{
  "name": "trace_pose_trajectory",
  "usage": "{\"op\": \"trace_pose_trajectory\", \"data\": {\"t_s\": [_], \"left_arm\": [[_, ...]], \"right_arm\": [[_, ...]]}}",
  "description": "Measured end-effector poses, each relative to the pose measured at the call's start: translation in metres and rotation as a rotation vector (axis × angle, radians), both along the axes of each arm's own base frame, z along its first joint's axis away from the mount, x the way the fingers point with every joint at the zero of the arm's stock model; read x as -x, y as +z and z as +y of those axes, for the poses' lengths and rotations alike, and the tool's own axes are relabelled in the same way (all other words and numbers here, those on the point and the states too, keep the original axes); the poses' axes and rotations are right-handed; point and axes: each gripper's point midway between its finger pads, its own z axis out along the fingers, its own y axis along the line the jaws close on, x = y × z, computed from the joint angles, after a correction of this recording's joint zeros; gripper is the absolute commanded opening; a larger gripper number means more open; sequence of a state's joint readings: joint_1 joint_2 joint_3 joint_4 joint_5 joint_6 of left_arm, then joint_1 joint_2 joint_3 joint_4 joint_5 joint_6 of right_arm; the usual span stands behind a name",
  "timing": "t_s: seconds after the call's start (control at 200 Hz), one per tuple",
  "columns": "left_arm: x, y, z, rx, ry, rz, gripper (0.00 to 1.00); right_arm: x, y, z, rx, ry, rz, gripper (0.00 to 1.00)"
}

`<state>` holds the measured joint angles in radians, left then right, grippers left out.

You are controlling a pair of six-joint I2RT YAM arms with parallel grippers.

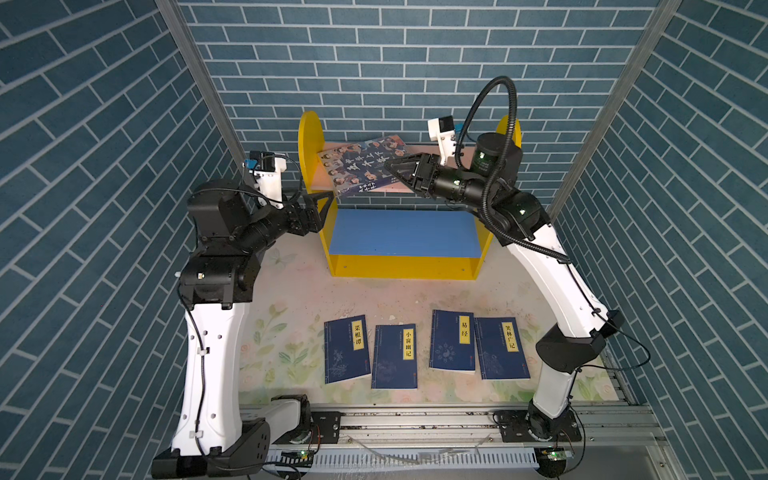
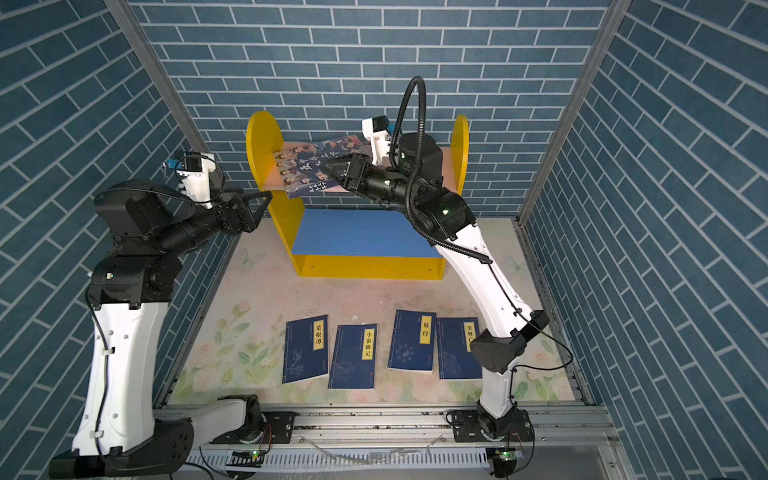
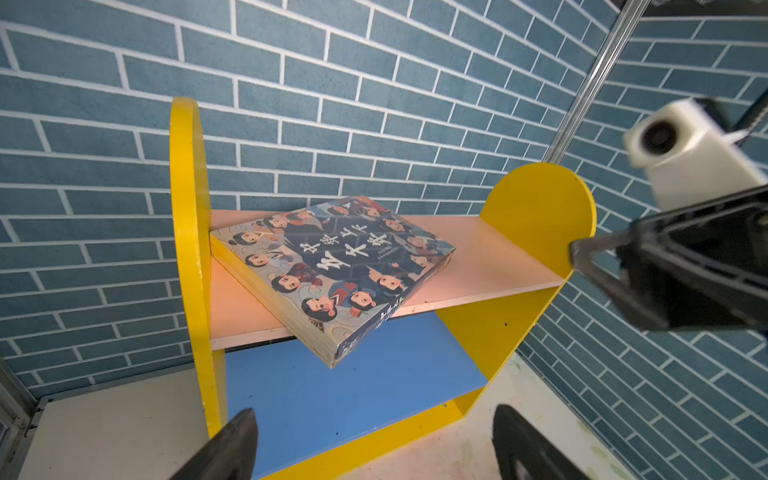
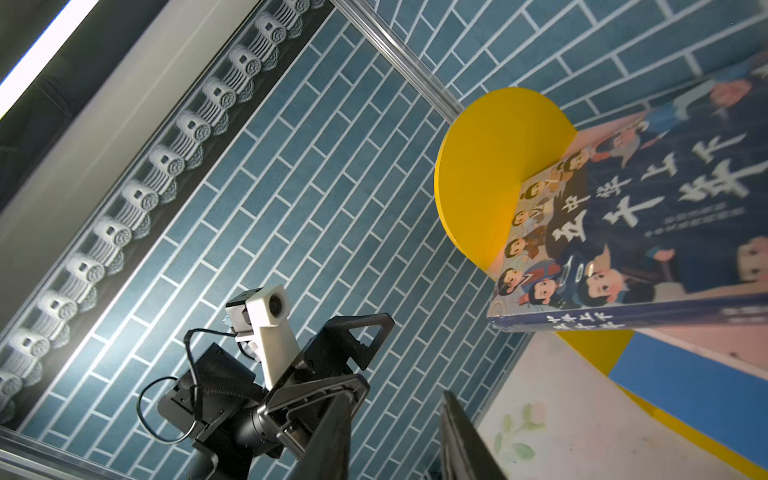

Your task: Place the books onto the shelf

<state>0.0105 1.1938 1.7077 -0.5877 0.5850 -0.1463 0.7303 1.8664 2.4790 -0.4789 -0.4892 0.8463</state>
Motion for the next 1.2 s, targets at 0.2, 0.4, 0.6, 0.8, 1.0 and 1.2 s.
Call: {"op": "trace_pose_trajectory", "data": {"t_s": [0.2, 0.4, 0.6, 0.8, 1.0, 1.2], "left_arm": [[-0.012, -0.025, -0.004, -0.037, -0.021, 0.044, 0.90], [-0.023, -0.033, -0.013, -0.099, -0.032, 0.027, 0.92], [-0.036, -0.038, -0.016, -0.171, -0.012, -0.003, 0.92], [-0.056, -0.048, -0.005, -0.226, 0.062, 0.001, 0.92], [-0.065, -0.053, -0.002, -0.259, 0.079, -0.005, 0.92], [-0.068, -0.055, -0.004, -0.287, 0.073, -0.016, 0.92]], "right_arm": [[-0.028, -0.013, -0.033, 0.125, -0.109, -0.075, 0.45], [-0.070, -0.049, -0.051, 0.234, -0.199, -0.060, 0.49], [-0.096, -0.063, -0.067, 0.283, -0.260, -0.065, 0.56], [-0.115, -0.076, -0.071, 0.307, -0.280, -0.062, 0.58], [-0.133, -0.097, -0.067, 0.347, -0.286, -0.060, 0.59], [-0.143, -0.100, -0.065, 0.345, -0.294, -0.085, 0.60]]}}
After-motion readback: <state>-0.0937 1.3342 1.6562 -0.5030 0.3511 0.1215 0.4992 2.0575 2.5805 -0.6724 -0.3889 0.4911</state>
